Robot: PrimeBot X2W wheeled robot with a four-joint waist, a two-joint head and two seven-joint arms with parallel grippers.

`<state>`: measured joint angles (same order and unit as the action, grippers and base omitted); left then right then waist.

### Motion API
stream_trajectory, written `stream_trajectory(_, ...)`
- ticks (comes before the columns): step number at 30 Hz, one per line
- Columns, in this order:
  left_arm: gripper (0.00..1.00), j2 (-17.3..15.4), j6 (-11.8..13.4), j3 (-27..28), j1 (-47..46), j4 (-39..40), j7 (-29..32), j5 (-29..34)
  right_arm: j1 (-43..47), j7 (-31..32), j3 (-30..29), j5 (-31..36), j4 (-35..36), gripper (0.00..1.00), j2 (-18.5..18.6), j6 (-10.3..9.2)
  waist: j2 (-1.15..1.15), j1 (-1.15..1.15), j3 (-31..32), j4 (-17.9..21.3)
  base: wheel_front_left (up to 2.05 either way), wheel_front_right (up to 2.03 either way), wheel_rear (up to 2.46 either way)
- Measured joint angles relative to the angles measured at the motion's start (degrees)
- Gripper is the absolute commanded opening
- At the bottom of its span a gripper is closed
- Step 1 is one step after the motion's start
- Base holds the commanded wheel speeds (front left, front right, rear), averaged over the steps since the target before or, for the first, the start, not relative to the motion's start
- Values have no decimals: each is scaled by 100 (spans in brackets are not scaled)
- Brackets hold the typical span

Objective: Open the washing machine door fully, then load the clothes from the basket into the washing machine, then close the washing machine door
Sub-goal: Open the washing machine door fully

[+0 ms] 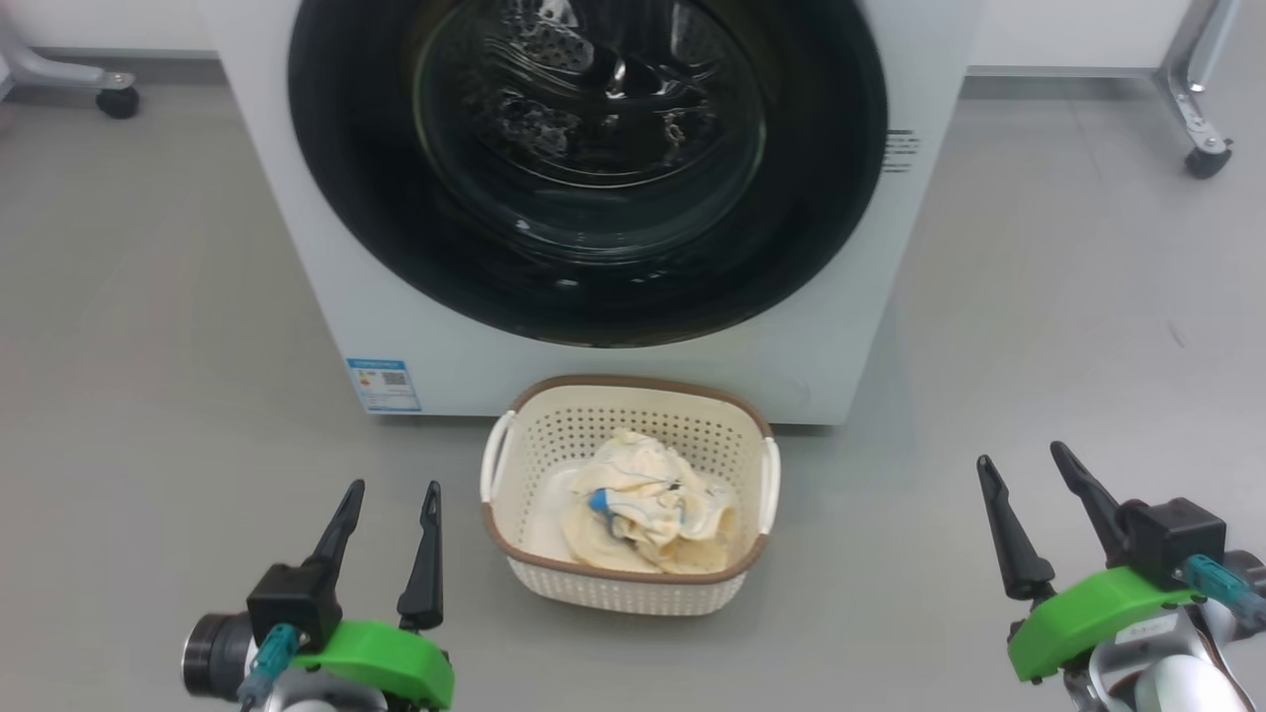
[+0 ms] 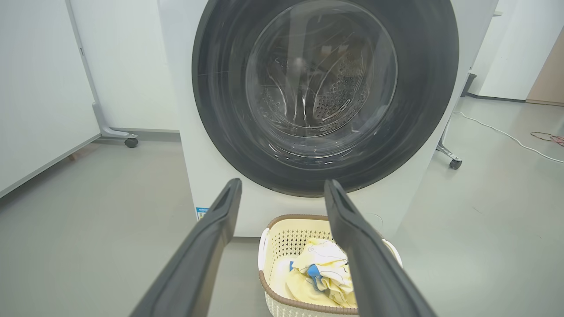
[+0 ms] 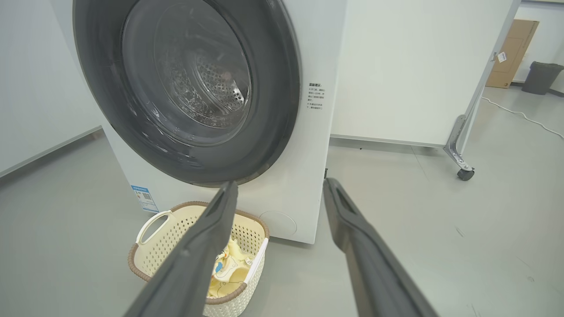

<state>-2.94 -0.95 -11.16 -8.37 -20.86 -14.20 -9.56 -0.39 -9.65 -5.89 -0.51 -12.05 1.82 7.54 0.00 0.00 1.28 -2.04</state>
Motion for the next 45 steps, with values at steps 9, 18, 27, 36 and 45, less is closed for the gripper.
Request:
stream_trajectory(9, 100, 0, 0, -11, -5, 23, 0, 0, -1, 0, -21, 0, 1, 100, 0, 0, 0, 1, -28, 46, 123, 123, -246)
stream_trajectory(18, 100, 7, 49, -13, -8, 76, 0, 35, -1, 0, -40, 0, 8, 100, 3, 0, 0, 1, -67, 59, 113, 113, -226)
stream_trajectory(27, 100, 2, -2, -37, -18, 146, 0, 51, -3, 0, -42, 0, 18, 100, 18, 0, 0, 0, -117, 78, 44, 44, -88)
stream_trajectory(36, 100, 2, -3, -36, -18, 176, 0, 52, -3, 0, -40, -1, 20, 100, 16, 0, 0, 0, -167, 80, 0, 0, -1)
stream_trajectory(45, 100, 3, -1, -35, -18, 229, 0, 59, -10, 0, -41, -1, 30, 100, 16, 0, 0, 0, -231, 80, 0, 0, 0)
